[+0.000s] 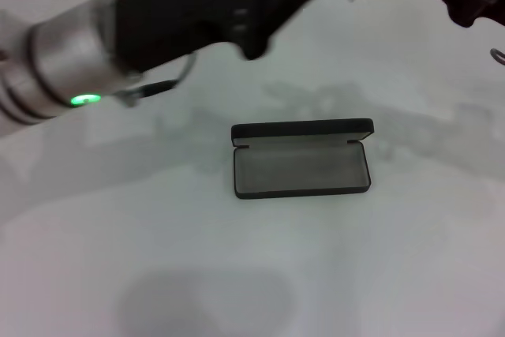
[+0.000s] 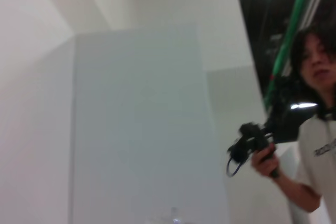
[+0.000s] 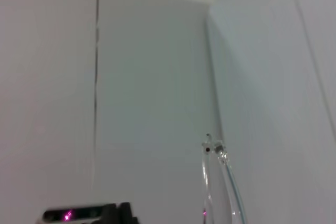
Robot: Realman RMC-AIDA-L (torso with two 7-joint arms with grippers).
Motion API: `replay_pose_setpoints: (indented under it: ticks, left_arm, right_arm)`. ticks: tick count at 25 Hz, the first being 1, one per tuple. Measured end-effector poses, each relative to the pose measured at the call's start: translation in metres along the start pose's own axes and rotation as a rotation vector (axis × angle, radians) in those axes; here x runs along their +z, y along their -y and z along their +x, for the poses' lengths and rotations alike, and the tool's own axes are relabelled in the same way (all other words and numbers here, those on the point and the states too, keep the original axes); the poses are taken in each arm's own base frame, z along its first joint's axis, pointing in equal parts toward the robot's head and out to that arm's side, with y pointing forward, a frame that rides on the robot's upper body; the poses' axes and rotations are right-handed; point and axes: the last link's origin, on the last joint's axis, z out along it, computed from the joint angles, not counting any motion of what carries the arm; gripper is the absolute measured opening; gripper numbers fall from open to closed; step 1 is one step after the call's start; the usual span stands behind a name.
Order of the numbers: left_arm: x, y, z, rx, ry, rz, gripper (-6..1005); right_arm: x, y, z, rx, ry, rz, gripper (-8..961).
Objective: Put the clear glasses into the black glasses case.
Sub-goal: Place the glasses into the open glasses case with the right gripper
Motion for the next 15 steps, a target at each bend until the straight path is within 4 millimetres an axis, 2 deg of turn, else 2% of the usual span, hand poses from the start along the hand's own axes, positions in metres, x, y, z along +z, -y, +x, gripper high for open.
replay_pose_setpoints:
  ticks: [3, 9, 15]
  left_arm:
    - [-0.029, 0.002, 0.006, 0.006, 0.058, 0.031, 89]
    - [-0.099, 0.006, 0.023, -0.009, 0.314, 0.122, 91]
    - [-0.143, -0.005, 0.037, 0.014, 0.469, 0.212, 93]
  right_arm:
    - [0.010, 0.000, -0.006, -0.006, -0.104, -0.085, 50]
    - [0.023, -0.007, -0.032, 0.053, -0.395, -0.198, 52]
    - [0.041, -0.022, -0.054, 0.099, -0.781, -0.234, 53]
